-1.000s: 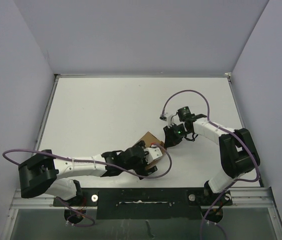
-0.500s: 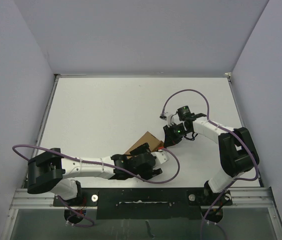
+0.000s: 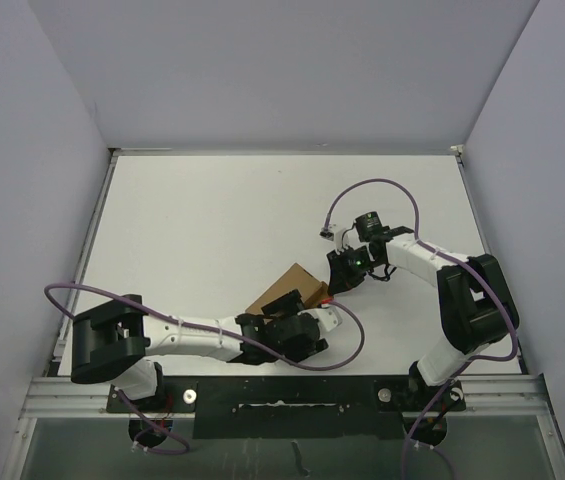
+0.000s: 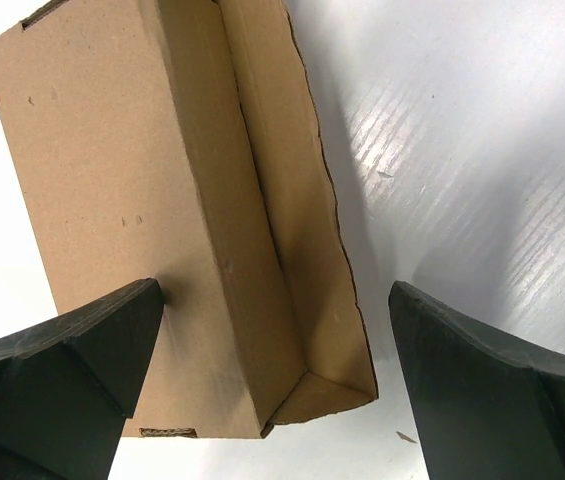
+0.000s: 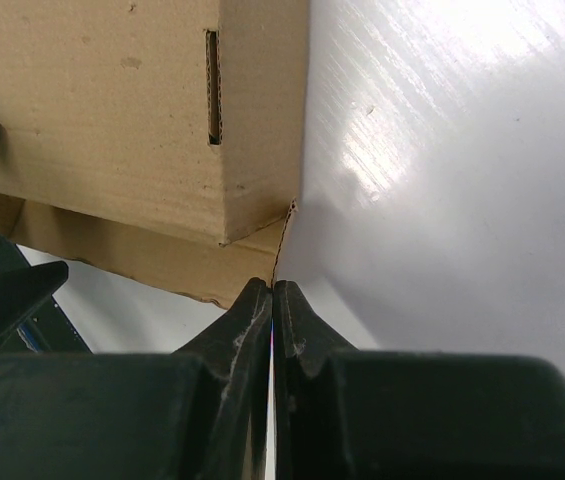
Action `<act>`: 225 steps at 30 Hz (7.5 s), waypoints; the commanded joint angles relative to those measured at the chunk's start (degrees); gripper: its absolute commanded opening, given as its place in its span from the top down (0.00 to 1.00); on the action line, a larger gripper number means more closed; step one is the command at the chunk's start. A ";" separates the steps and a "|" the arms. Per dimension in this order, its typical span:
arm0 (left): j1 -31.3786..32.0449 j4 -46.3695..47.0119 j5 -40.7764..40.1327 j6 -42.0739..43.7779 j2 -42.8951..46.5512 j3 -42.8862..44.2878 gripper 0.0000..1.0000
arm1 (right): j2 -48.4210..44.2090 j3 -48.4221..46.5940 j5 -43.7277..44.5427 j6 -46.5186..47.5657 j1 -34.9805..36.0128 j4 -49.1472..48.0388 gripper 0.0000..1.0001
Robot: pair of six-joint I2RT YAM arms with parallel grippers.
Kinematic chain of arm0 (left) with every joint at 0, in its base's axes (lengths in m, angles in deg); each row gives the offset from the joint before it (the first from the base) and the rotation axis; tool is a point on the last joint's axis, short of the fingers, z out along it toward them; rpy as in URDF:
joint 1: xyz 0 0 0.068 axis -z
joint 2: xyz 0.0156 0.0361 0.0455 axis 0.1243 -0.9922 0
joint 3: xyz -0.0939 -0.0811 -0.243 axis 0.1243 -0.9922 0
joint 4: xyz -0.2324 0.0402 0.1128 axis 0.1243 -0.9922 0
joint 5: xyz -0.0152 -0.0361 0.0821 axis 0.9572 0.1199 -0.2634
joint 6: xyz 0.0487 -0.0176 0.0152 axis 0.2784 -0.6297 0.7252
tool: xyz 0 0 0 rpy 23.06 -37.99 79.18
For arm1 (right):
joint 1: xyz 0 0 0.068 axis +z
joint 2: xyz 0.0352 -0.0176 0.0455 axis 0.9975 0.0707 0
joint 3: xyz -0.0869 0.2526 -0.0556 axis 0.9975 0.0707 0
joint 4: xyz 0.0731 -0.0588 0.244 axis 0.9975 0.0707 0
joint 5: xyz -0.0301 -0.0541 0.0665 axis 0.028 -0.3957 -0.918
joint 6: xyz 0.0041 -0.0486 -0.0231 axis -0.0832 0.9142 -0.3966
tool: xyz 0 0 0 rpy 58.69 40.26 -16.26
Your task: Fold the paper box
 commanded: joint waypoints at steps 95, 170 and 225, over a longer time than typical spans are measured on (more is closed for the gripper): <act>-7.02 12.40 8.81 2.42 0.46 -11.29 0.42 | -4.05 1.88 -10.76 -9.77 -1.94 -8.13 1.00; -46.40 3.48 47.53 -21.06 -24.49 23.67 0.72 | 4.82 -10.14 -5.57 26.83 1.54 20.84 1.00; -33.53 34.39 19.49 -78.12 -3.07 -14.34 0.07 | 7.12 -12.60 -11.16 10.23 -8.10 1.86 0.84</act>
